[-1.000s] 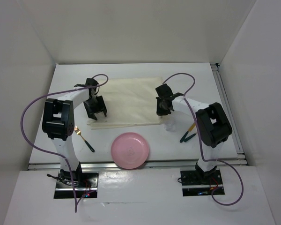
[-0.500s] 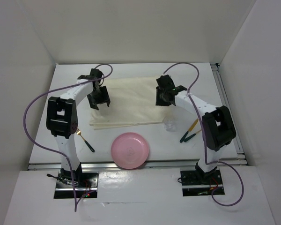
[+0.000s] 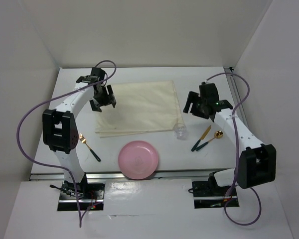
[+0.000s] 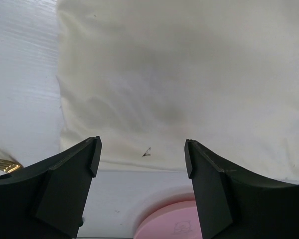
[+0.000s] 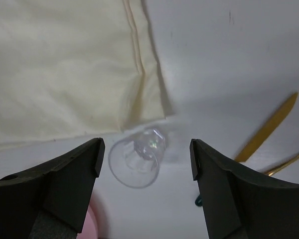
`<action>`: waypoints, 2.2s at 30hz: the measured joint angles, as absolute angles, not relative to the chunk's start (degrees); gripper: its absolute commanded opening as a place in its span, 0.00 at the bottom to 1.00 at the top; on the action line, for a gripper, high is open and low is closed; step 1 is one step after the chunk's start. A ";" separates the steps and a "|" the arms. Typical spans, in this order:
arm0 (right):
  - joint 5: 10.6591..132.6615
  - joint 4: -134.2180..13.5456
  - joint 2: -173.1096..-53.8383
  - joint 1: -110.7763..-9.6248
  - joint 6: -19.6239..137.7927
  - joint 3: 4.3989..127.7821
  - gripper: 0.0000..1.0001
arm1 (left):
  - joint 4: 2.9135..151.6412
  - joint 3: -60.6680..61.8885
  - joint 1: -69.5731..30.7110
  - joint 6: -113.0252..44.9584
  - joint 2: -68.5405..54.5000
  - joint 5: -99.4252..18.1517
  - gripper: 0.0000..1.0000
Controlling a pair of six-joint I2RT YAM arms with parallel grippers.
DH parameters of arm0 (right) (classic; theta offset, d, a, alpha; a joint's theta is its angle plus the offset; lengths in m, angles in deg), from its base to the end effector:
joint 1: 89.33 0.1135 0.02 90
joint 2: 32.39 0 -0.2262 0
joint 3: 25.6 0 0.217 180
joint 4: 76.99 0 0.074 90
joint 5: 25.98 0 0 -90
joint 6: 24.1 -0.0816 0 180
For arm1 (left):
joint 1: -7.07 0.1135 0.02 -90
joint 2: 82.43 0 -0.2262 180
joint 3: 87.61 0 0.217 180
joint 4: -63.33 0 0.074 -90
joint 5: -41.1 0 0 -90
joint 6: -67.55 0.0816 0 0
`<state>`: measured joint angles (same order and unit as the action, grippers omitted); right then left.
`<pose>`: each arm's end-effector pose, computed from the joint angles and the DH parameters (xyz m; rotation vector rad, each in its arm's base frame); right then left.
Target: Set the dinner table for one person
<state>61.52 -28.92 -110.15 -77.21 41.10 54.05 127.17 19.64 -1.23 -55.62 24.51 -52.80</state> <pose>0.2907 0.0588 0.2295 0.2849 2.3739 0.2550 0.3691 -0.0482 0.1919 -0.5986 2.6150 -0.1380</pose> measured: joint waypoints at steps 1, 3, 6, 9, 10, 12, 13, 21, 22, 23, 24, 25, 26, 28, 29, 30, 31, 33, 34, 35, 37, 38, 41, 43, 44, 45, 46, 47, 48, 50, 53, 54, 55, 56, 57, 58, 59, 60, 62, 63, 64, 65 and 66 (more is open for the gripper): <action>62.89 -28.79 -109.87 -77.21 41.04 51.95 0.82 | 127.00 19.64 -1.38 -55.67 24.81 -52.03 0.84; 65.06 -28.27 -109.87 -77.21 40.86 48.58 0.82 | 126.97 20.10 -2.25 -55.91 26.37 -50.83 0.84; 68.31 -27.83 -109.89 -77.21 40.38 44.72 0.80 | 126.73 23.68 -5.23 -56.15 31.35 -48.17 0.83; 70.72 -27.96 -109.91 -77.21 40.14 43.21 0.75 | 126.06 27.88 -8.94 -57.35 36.90 -45.70 0.82; 71.22 -28.18 -110.00 -77.21 40.14 42.97 0.74 | 125.73 28.67 -9.90 -57.48 38.15 -45.13 0.82; 72.16 -28.94 -110.21 -77.21 40.01 42.33 0.70 | 125.79 30.70 -11.81 -58.00 40.62 -43.90 0.80; 72.49 -29.16 -110.52 -77.21 39.99 42.01 0.65 | 125.71 31.75 -12.64 -58.55 41.75 -43.60 0.80; 72.88 -31.22 -114.21 -76.49 39.92 39.60 0.23 | 125.49 35.97 -15.32 -59.64 45.78 -42.64 0.77; 72.42 -31.30 -114.41 -76.25 40.03 39.60 0.08 | 125.47 35.99 -15.72 -59.97 46.04 -42.61 0.77; 71.81 -31.28 -114.46 -76.05 40.23 39.60 0.02 | 125.53 35.99 -16.09 -60.08 46.32 -42.59 0.77; 71.29 -31.11 -114.41 -75.96 39.79 39.62 0.00 | 125.58 35.97 -16.46 -60.17 46.54 -42.59 0.77; 70.06 -30.87 -114.21 -75.94 39.62 39.71 0.00 | 125.60 35.92 -16.81 -60.19 46.74 -42.59 0.77; 69.14 -30.45 -113.95 -75.83 39.53 39.89 0.00 | 125.66 35.88 -17.29 -60.23 46.82 -42.61 0.77; 66.94 -29.34 -112.77 -75.79 39.38 40.61 0.00 | 125.55 35.57 -17.99 -60.19 46.82 -42.66 0.77; 66.00 -28.53 -112.07 -75.79 39.33 41.39 0.00 | 125.55 35.51 -18.34 -60.19 46.82 -42.66 0.77; 65.06 -27.61 -111.46 -75.81 39.31 42.73 0.00 | 125.36 35.31 -18.56 -60.19 46.82 -42.75 0.77; 64.31 -27.13 -110.91 -75.81 39.31 44.54 0.00 | 125.34 35.11 -18.82 -60.19 46.82 -42.88 0.77; 63.24 -26.56 -111.18 -75.81 39.29 49.61 0.00 | 125.31 34.68 -19.19 -60.19 46.80 -43.31 0.77; 62.83 -26.85 -111.92 -75.81 39.29 52.39 0.00 | 125.01 34.13 -19.28 -60.21 46.47 -43.60 0.77; 62.57 -27.17 -113.27 -75.81 39.33 55.25 0.00 | 124.92 33.34 -19.28 -60.23 45.99 -44.03 0.77; 62.22 -27.46 -117.47 -75.79 39.38 61.72 0.00 | 125.07 31.59 -19.24 -60.30 44.44 -44.91 0.77; 62.15 -27.94 -120.12 -75.74 39.38 64.78 0.00 | 125.29 30.68 -19.21 -60.36 43.31 -45.48 0.77; 61.87 -29.14 -131.81 -75.72 39.53 76.37 0.00 | 126.45 28.21 -19.08 -60.45 38.08 -47.79 0.77; 61.95 -30.43 -139.04 -75.72 39.79 82.73 0.00 | 126.78 26.44 -18.73 -60.58 33.71 -49.46 0.77; 62.00 -30.71 -141.97 -75.72 39.97 85.15 0.00 | 126.97 25.28 -18.49 -60.85 31.11 -50.40 0.77; 62.19 -30.67 -144.84 -75.72 40.03 87.53 0.00 | 127.00 24.01 -18.12 -61.37 28.46 -51.09 0.77; 62.30 -29.77 -148.22 -75.72 40.10 90.99 0.00 | 127.04 22.59 -17.62 -61.76 25.89 -51.88 0.77; 62.33 -29.82 -150.96 -75.72 40.18 93.74 0.00 | 127.26 21.48 -17.01 -62.07 23.74 -52.49 0.77; 62.26 -29.73 -154.02 -75.72 40.21 96.85 0.00 | 127.41 20.16 -16.24 -62.46 21.32 -53.17 0.77; 62.06 -29.67 -158.13 -75.70 40.23 101.11 0.00 | 127.63 17.91 -15.13 -63.42 18.19 -54.18 0.77; 61.63 -29.47 -162.04 -75.61 40.45 104.25 0.00 | 127.78 14.35 -14.10 -64.43 15.81 -55.01 0.77; 61.39 -29.16 -162.89 -75.59 40.47 104.91 0.00 | 127.74 12.38 -14.08 -64.69 15.22 -55.07 0.77; 61.06 -28.86 -163.74 -75.50 40.47 105.68 0.00 | 127.83 10.52 -14.10 -64.80 14.87 -54.96 0.77; 60.73 -28.62 -164.42 -75.42 40.60 106.46 0.00 | 127.52 8.16 -14.12 -64.87 14.37 -54.70 0.81; 60.47 -28.62 -165.10 -75.31 40.80 107.18 0.00 | 127.56 5.91 -14.12 -64.91 13.91 -54.33 0.82; 60.16 -28.46 -165.73 -75.18 40.93 107.86 0.00 | 127.43 3.29 -14.25 -64.98 13.21 -53.96 0.85; 60.05 -28.29 -166.12 -75.09 41.10 108.41 0.00 | 127.67 0.86 -14.45 -65.13 12.49 -53.50 0.88; 60.05 -28.20 -166.61 -75.04 41.30 109.00 0.00 | 127.81 -1.30 -14.60 -65.35 11.59 -53.08 0.90; 59.99 -27.74 -167.79 -74.91 41.52 110.92 0.09 | 127.96 -4.91 -15.21 -66.18 9.45 -52.56 0.92; 59.94 -27.68 -168.42 -74.85 41.56 111.88 0.14 | 128.22 -6.46 -15.74 -66.38 8.03 -52.03 0.93; 59.92 -27.50 -169.01 -74.80 41.58 112.84 0.19 | 128.61 -7.62 -16.40 -66.44 6.50 -51.64 0.94; 59.92 -27.35 -169.60 -74.69 41.56 113.63 0.26 | 128.70 -8.47 -16.96 -66.46 5.23 -51.36 0.94; 59.96 -27.22 -169.95 -74.58 41.61 114.18 0.41 | 128.68 -9.34 -17.53 -66.59 3.85 -51.18 0.94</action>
<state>59.96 -27.22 -169.95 -74.58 41.61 114.18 128.68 -9.34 -17.53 -66.59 3.85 -51.18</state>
